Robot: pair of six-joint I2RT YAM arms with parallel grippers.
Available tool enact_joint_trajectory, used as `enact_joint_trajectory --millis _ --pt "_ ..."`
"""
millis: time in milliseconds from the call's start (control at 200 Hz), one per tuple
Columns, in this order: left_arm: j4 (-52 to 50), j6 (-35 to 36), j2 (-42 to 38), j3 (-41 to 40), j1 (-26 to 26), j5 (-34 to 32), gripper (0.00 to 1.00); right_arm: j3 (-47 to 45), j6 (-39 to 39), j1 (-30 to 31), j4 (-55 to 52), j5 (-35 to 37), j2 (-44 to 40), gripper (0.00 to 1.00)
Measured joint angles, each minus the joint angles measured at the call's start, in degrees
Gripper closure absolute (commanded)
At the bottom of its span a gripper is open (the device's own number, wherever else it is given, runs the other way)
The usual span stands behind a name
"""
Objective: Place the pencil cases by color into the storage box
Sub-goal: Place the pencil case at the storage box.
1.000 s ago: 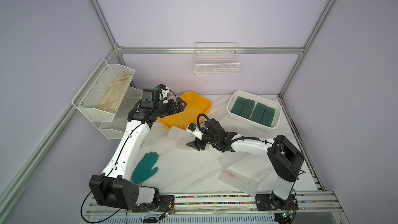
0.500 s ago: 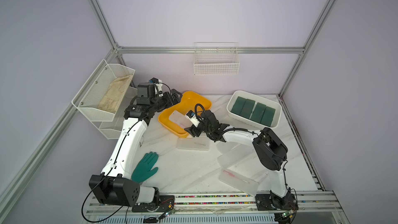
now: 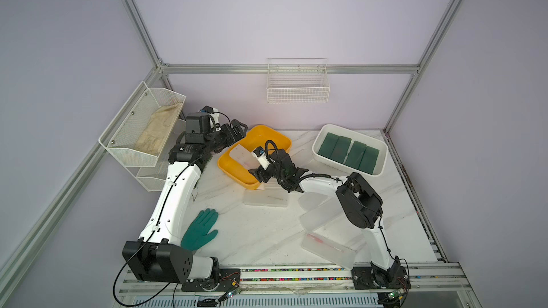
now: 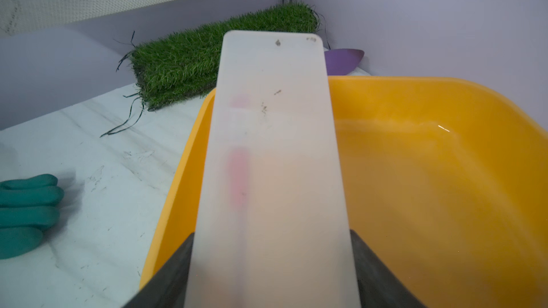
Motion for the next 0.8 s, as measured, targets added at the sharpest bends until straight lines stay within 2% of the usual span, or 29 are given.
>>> enact_joint_trajectory --millis 470,800 --pt "0.0 -0.3 1.3 1.2 0.9 0.0 0.00 7.0 3.6 0.0 2.8 -1.6 8.8 0.42" --pt "0.2 0.1 3.8 1.9 1.5 0.1 0.00 12.5 3.7 0.1 -3.1 -2.2 11.1 0.42"
